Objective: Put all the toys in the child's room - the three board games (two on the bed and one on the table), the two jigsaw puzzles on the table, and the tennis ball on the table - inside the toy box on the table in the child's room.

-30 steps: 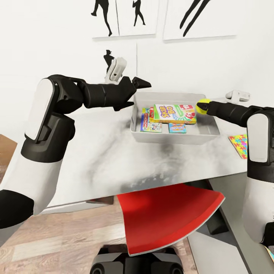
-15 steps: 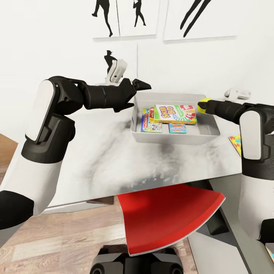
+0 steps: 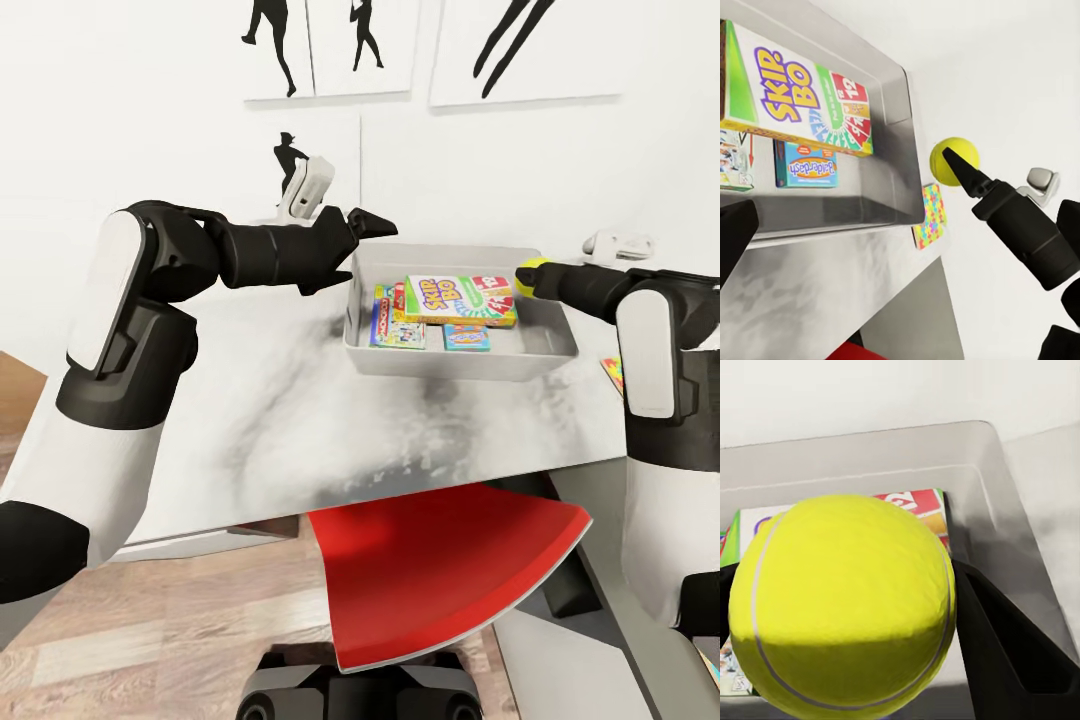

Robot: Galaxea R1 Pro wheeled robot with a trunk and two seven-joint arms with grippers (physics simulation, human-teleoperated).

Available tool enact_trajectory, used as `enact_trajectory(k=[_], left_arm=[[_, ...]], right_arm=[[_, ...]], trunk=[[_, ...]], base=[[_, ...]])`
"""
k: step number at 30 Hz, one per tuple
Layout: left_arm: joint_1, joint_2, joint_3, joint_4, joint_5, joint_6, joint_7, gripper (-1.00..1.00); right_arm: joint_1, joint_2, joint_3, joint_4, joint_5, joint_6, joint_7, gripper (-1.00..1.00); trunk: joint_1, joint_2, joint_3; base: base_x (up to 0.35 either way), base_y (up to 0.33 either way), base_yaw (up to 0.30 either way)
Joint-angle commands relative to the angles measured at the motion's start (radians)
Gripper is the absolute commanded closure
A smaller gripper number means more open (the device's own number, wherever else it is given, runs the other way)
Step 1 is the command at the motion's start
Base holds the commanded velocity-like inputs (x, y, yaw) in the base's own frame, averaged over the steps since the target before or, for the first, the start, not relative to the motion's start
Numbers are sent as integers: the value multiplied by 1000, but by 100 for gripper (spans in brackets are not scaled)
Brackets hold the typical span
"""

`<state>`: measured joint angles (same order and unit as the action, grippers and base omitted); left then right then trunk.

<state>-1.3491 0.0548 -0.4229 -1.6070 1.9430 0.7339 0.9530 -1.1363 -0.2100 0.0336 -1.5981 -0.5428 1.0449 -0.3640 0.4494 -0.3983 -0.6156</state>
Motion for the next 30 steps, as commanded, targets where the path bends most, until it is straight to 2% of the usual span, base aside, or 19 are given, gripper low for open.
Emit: enact_trajectory(k=[1,4,5,9,13,30], left_arm=[[-1,0,0,-1,8,-1,9,-100],[-1,0,0,-1,8,-1,9,-100],[-1,0,0,-1,8,-1,9,-100],[0,0,1,-1,8,-1,9,-100],[1,0,1,-1,8,-1,9,-100],[1,-1,0,-1,8,-1,9,-100]], right_arm=[[-1,-1,2,-1,-10,2,-14,100],[0,11,29,0,-9,2,-22,100],[0,11,29,0,-9,2,-22,100],[5,19,82,0,-6,2,-40,100],[9,21,110,0,-2,2,-61,100],[17,21,137,1,0,2,-75,100]], trunk=[[1,-2,-1],[1,-2,-1],[1,-2,-1],[1,-2,-1],[1,-2,-1],[1,-2,-4]], base=[[0,0,0],[0,0,0],[0,0,0],[0,0,0],[0,0,0],[0,0,0]])
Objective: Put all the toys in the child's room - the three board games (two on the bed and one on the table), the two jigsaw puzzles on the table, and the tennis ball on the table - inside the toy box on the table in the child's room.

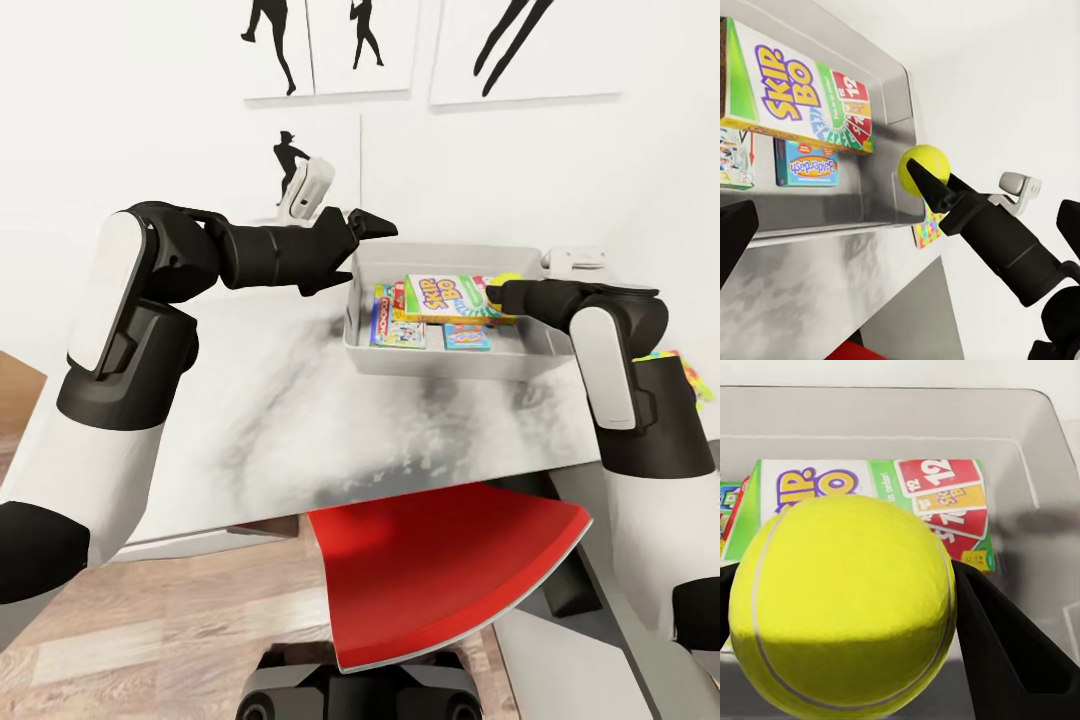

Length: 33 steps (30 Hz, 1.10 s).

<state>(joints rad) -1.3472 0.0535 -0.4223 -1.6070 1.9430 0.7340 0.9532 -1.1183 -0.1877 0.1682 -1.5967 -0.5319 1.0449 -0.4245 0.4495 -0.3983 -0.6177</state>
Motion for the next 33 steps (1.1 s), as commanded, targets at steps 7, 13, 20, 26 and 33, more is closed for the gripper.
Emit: enact_trajectory(k=[7,13,20,26,33], left_arm=[[-1,0,-1,-1,8,-1,9,-100],[-1,0,-1,-1,8,-1,9,-100],[-1,0,-1,-1,8,-1,9,-100],[-1,0,-1,-1,8,-1,9,-100],[-1,0,-1,-1,8,-2,9,-100]], right_arm=[[-2,1,3,1,-10,2,-15,100],[-4,3,4,4,-10,2,-16,100],[-8,3,5,6,-10,2,-17,100],[-8,4,5,7,-4,2,-17,100],[-6,7,4,7,19,2,-18,100]], trunk=[[1,-2,-10],[1,-2,-18],[1,-2,-29],[1,-2,-36],[1,-2,-39]], base=[[0,0,0],[0,0,12],[0,0,58],[0,0,58],[0,0,19]])
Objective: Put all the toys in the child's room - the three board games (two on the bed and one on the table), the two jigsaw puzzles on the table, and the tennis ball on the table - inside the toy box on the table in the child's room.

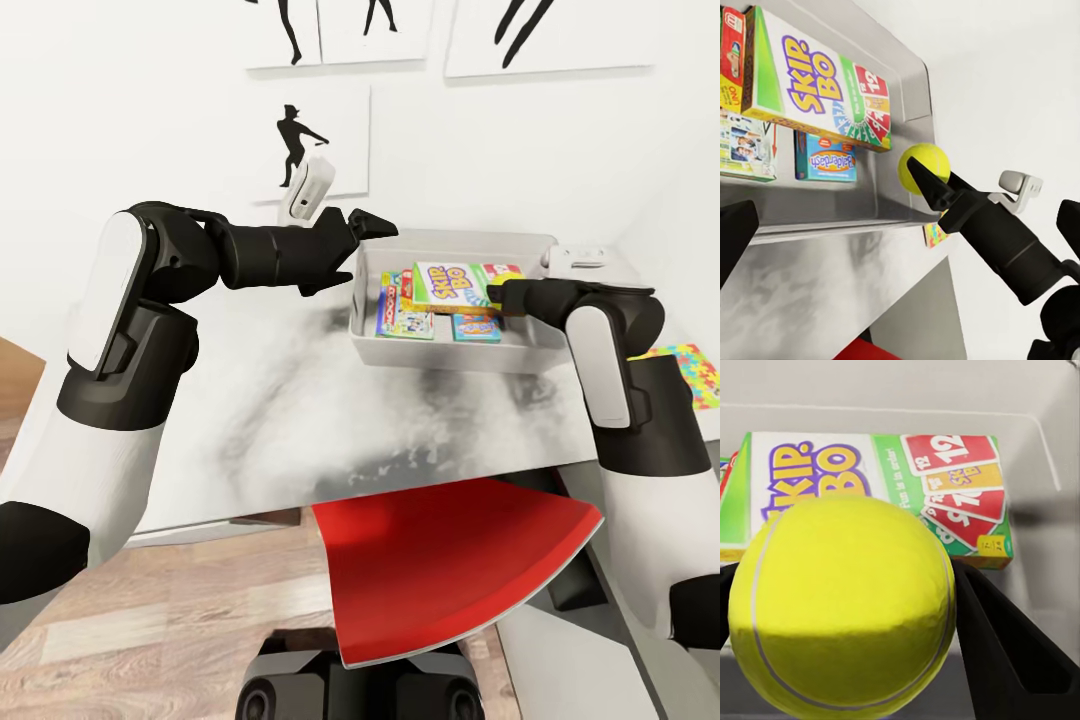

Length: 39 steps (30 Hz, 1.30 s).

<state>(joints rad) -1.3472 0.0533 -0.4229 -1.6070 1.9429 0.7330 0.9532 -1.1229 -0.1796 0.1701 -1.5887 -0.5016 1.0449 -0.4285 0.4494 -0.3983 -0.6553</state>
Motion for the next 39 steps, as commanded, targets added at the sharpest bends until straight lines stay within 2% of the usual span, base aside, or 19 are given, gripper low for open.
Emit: enact_trajectory(k=[1,12,29,39], left_arm=[[-1,0,0,-1,8,-1,9,-100],[-2,0,1,-1,8,0,10,-100],[-3,-1,1,-1,8,-1,10,-100],[-3,-1,1,-1,8,-1,10,-100]], right_arm=[[-1,0,2,-1,-6,2,-14,100],[-1,8,-3,45,17,2,-33,100],[-9,10,-8,107,20,2,-90,100],[-14,15,-5,132,20,2,-102,100]], trunk=[[1,-2,-2],[1,-2,-2],[1,-2,-2],[1,-2,-2]], base=[[0,0,9],[0,0,3],[0,0,0],[0,0,0]])
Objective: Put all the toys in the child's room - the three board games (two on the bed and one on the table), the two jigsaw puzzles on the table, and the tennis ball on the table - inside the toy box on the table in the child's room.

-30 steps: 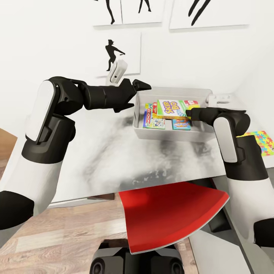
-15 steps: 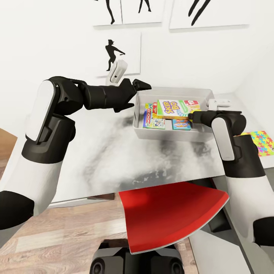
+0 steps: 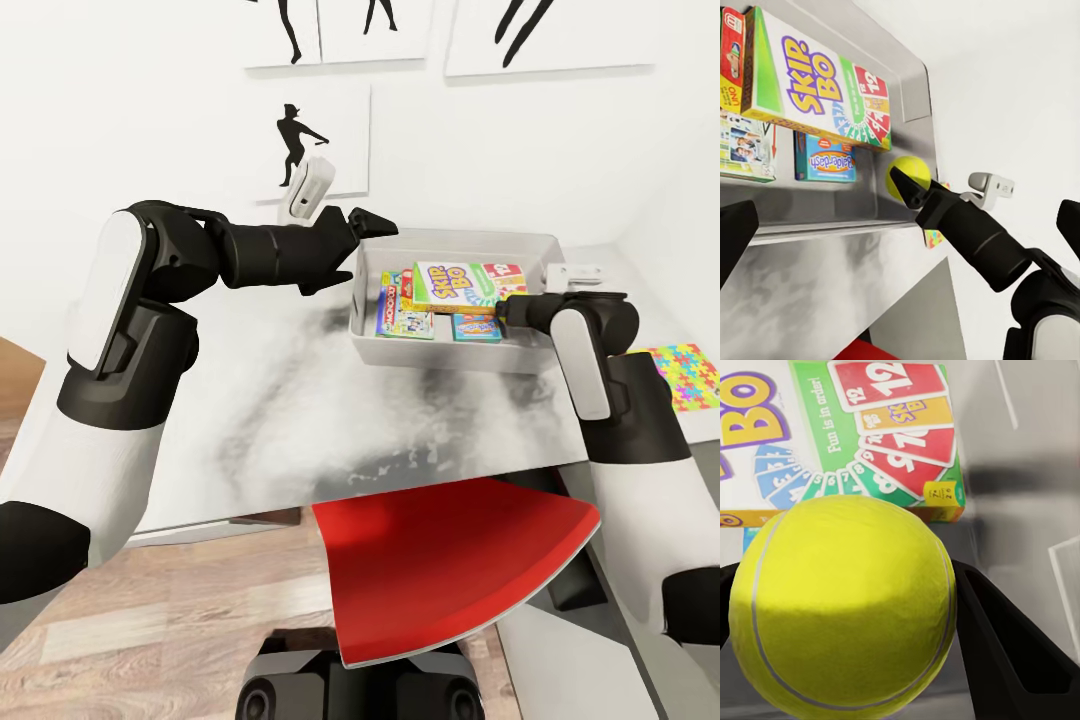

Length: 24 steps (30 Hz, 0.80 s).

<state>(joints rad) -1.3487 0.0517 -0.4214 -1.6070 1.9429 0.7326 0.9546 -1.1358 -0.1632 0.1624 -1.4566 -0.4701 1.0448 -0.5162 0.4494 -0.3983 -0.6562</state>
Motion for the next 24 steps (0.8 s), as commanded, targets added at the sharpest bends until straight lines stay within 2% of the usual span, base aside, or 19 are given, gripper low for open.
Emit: enact_trajectory(k=[1,24], left_arm=[[-1,0,0,-1,8,-1,9,-100],[-1,0,0,-1,7,-1,9,-100]], right_arm=[[-1,-1,2,0,-12,2,-14,100],[-14,4,4,31,-12,2,-50,100]], trunk=[[1,-2,-1],[1,-2,-1]], base=[[0,0,0],[0,0,0]])
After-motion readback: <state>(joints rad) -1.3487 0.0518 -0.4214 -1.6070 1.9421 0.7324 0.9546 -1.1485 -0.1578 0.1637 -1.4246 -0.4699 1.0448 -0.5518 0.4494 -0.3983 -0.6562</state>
